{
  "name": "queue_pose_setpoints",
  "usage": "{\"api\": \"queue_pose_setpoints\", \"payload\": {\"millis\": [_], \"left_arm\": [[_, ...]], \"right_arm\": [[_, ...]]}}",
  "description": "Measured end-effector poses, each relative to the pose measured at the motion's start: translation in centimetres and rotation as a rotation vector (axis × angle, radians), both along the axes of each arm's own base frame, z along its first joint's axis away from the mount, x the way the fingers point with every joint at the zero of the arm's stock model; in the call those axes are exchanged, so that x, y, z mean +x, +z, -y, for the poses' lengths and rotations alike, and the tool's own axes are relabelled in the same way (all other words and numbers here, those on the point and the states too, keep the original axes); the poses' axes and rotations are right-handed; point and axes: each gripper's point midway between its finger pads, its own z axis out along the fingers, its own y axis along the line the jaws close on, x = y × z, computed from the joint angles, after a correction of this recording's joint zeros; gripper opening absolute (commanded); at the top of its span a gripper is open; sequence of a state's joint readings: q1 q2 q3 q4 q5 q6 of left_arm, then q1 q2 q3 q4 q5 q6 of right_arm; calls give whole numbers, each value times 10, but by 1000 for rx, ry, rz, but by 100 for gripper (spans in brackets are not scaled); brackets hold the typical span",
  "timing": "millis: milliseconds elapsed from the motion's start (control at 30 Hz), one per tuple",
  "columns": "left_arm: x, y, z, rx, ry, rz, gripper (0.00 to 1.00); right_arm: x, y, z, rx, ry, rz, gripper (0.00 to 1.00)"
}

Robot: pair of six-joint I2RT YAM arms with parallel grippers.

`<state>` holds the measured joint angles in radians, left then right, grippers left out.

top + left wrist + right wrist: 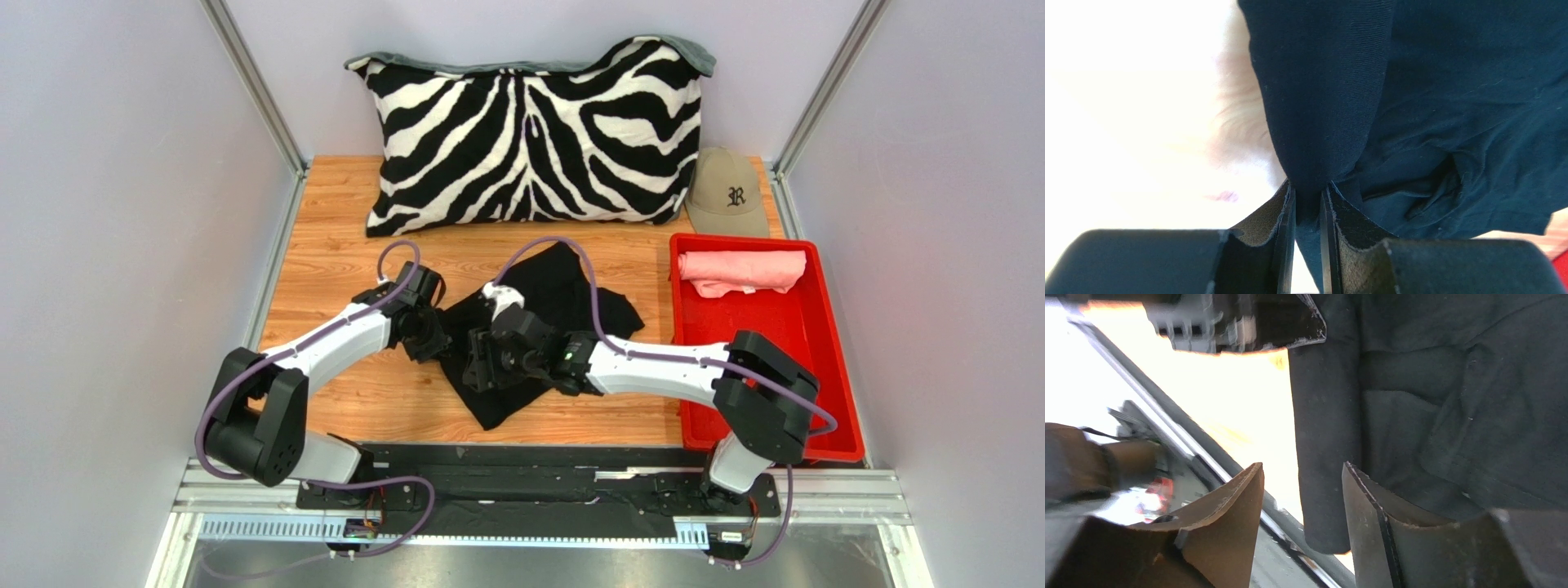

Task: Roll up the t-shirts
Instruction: Roll the T-shirt to the center of the board.

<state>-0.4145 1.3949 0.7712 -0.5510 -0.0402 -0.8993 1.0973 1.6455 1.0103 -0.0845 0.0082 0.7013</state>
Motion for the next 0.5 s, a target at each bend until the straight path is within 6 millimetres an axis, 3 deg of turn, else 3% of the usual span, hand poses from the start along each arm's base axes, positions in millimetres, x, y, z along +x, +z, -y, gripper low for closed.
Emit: {"api": "queue_pose_setpoints", "payload": {"millis": [300, 500], "left_arm": [[-24, 1, -11, 53, -51, -89, 25], [-29, -1, -12, 63, -71, -129, 25]], "right_arm": [[-46, -11, -19, -332, 145, 348, 57], [-56, -26, -31, -513, 195, 512, 59]]}}
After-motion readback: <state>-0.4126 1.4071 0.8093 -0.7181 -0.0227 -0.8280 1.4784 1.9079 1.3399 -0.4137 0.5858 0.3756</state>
